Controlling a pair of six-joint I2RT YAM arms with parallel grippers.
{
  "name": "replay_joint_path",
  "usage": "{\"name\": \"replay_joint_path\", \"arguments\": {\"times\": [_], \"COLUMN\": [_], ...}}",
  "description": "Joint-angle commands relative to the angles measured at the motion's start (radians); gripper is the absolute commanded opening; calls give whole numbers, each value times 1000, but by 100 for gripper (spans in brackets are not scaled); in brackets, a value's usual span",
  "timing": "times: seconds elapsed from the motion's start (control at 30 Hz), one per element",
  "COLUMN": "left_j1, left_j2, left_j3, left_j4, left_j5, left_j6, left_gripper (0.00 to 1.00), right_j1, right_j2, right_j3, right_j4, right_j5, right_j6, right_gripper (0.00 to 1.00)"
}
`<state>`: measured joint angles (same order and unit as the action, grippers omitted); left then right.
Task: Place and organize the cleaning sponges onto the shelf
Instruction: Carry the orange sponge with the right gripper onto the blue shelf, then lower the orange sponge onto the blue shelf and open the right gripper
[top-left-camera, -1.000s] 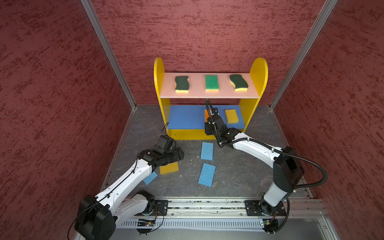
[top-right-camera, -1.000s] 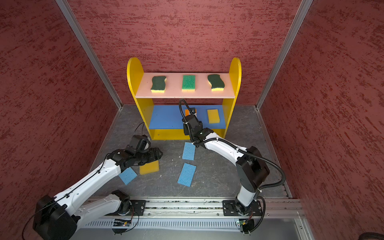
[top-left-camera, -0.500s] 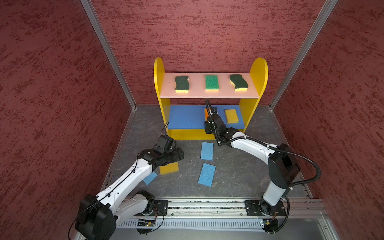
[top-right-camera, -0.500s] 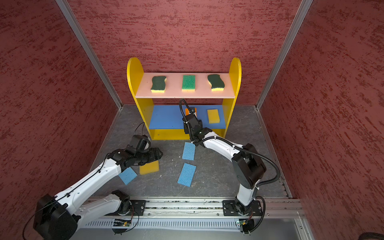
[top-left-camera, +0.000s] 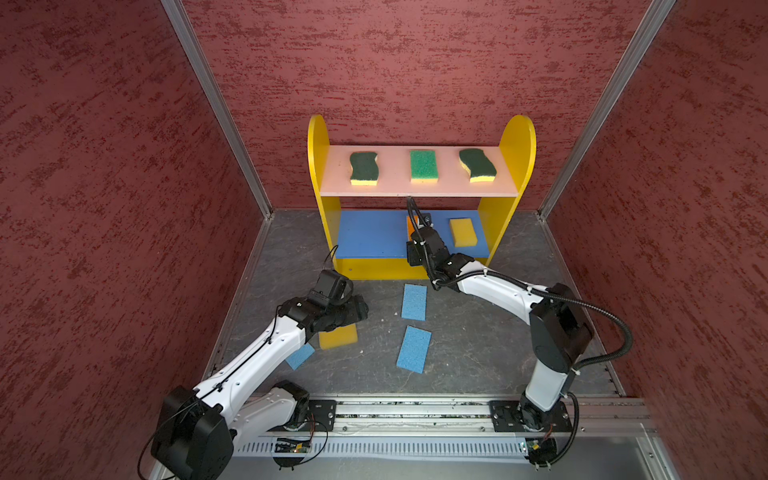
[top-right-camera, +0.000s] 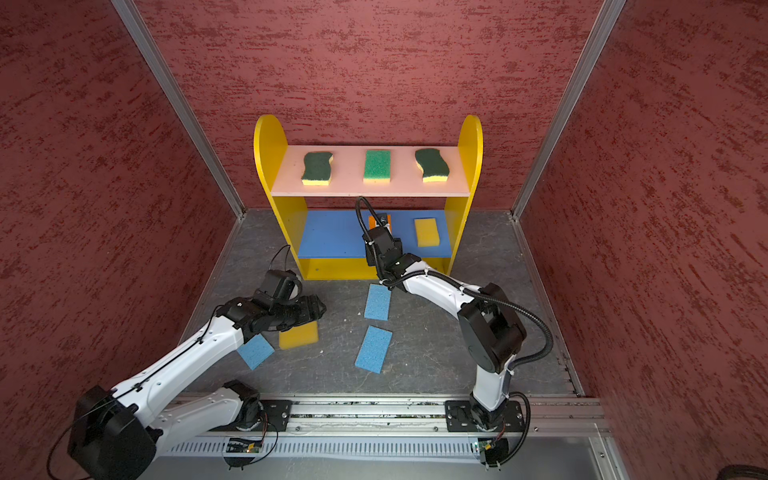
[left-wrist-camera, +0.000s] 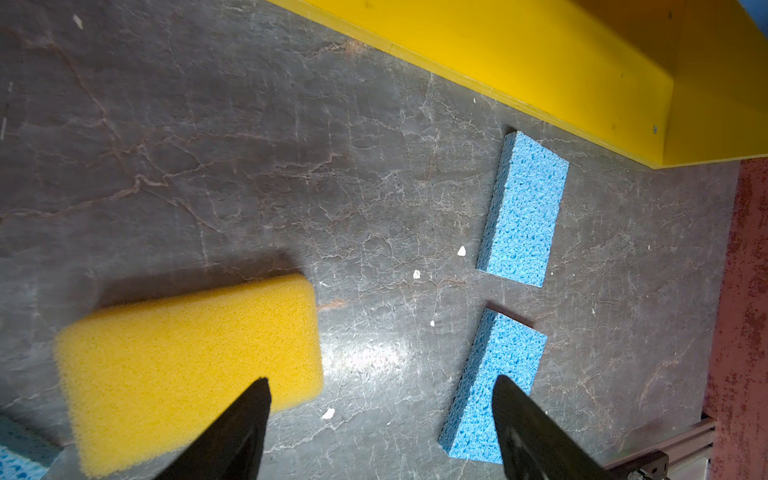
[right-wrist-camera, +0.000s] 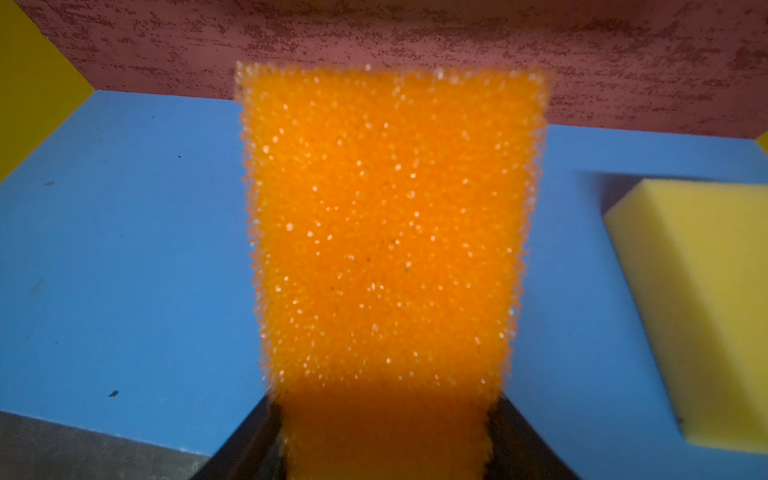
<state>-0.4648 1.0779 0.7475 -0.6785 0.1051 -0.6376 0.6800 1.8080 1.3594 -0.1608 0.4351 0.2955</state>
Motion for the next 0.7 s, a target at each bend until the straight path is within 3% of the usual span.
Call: {"name": "replay_joint_path", "arguments": {"times": [0.0,0.67], "left_j1": [6,10], "left_j2": [6,39], "left_j3": [21,28], "left_j4": [25,34], "left_j5": [7,11], "left_j6": [15,20], "left_gripper": [84,84], "right_j1": [-11,-25], "right_j2": [25,80], "right_j3": [44,73], "right_j4": [39,27], "right_j5": [34,39], "right_j6": [-7,28], "right_gripper": [64,67]}}
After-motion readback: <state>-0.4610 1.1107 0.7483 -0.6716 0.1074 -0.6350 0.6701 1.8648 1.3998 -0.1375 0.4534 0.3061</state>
